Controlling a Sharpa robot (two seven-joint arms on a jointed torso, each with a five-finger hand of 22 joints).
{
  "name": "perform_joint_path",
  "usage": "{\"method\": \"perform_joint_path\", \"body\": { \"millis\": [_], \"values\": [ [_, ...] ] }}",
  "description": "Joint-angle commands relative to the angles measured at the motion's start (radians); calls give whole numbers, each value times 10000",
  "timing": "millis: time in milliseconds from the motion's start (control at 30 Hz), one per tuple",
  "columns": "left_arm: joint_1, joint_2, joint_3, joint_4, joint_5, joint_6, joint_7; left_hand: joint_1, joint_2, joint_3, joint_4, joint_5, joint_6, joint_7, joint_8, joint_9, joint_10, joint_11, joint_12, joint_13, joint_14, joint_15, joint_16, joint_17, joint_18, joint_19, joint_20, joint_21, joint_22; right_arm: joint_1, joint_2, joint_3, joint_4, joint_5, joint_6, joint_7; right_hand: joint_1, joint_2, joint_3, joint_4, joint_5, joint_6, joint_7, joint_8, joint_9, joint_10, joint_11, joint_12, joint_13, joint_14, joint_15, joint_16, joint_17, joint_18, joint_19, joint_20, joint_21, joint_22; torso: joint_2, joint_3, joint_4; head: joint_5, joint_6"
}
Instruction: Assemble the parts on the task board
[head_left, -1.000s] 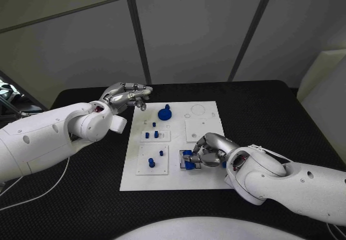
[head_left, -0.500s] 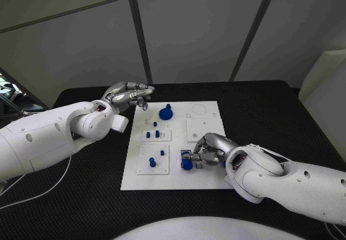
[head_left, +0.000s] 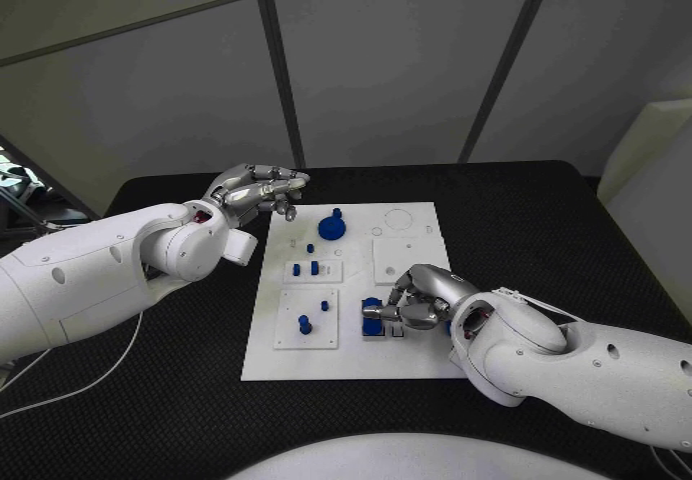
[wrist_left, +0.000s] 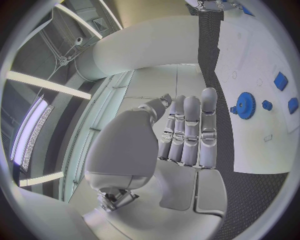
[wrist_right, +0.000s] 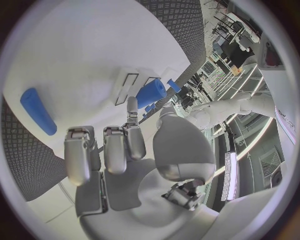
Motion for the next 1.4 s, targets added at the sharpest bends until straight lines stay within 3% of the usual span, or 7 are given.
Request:
{"method": "perform_joint_path", "body": {
  "millis": [33, 267, 567, 1000, 1167, 1267, 1400],
  "values": [
    [15, 2, 8, 10, 40, 120, 3, -45, 68, -10, 61, 46, -77, 1, 17, 14, -84, -20, 64, -14, -73, 26, -43, -10, -43, -79, 23, -68, -12, 14, -38, 6, 127, -286, -276, 164, 397, 11, 164, -27, 230, -61, -19, 100, 77, 114, -85, -35, 730, 751, -79, -51, 876, -45, 966, -67, 4, 2564, -4, 4, -7, -2, 13],
    [15, 11, 7, -7, 40, 131, -5, -45, 68, -10, 61, 46, -77, 1, 17, 14, -84, -20, 64, -14, -73, 26, -43, -10, -43, -79, 23, -68, -12, 13, -68, 6, 250, -419, -150, 283, 1869, 48, 349, -309, 498, -87, -51, 191, 261, 165, -116, -16, 835, 760, -108, -41, 922, -46, 967, -98, 4, 2566, -9, 1, 0, -18, 12],
    [14, 20, 6, -31, 40, 140, -27, -45, 68, -10, 61, 46, -77, 1, 17, 14, -84, -20, 64, -14, -73, 26, -43, -10, -43, -79, 23, -68, -12, 14, 15, 7, 43, -627, -20, 121, 2256, 161, 341, -401, 545, -74, -61, 233, 332, 183, -125, -10, 874, 768, -114, -26, 960, -47, 970, -104, 7, 2569, -3, -2, 19, -7, 13],
    [14, 10, 4, -32, 40, 136, -49, -45, 68, -10, 61, 46, -77, 1, 17, 14, -84, -20, 64, -14, -73, 26, -43, -10, -43, -79, 23, -68, -12, 14, 90, 8, -98, -857, 48, 181, 2701, 262, 318, -574, 512, -61, -83, 283, 411, 209, -146, 6, 924, 772, -131, -19, 984, -50, 980, -117, 16, 2579, -7, -1, -4, 25, -19],
    [14, 8, 3, -33, 40, 132, -49, -45, 68, -10, 61, 46, -77, 1, 17, 14, -84, -20, 64, -14, -73, 26, -43, -10, -43, -79, 23, -68, -12, 14, 46, 7, -42, -991, 77, 268, 3512, 99, 345, -1119, 54, -83, -99, 321, 475, 221, -164, 29, 975, 771, -153, -22, 989, -44, 964, -136, 0, 2564, -2, 1, -11, 30, -27],
    [14, 10, 3, -35, 40, 133, -48, -45, 68, -10, 61, 46, -77, 1, 17, 14, -84, -20, 64, -14, -73, 26, -43, -10, -43, -79, 23, -68, -12, 14, 7, 6, 0, -1041, -163, 345, 3693, 118, 380, -1247, -371, -107, -74, 315, 492, 204, -149, -11, 959, 770, -140, -24, 992, -43, 960, -136, -4, 2560, -7, 2, -16, 17, -20],
    [14, 12, 2, -42, 40, 133, -45, -45, 68, -10, 61, 46, -77, 1, 17, 14, -84, -20, 64, -14, -73, 26, -43, -10, -43, -79, 23, -68, -12, 13, -139, 5, 105, -848, -900, 638, 3475, 155, 331, -1104, -137, -156, -41, 276, 489, 171, -117, -91, 913, 764, -113, -44, 959, -44, 963, -118, -1, 2564, -12, 4, -20, 2, 14]
  ]
}}
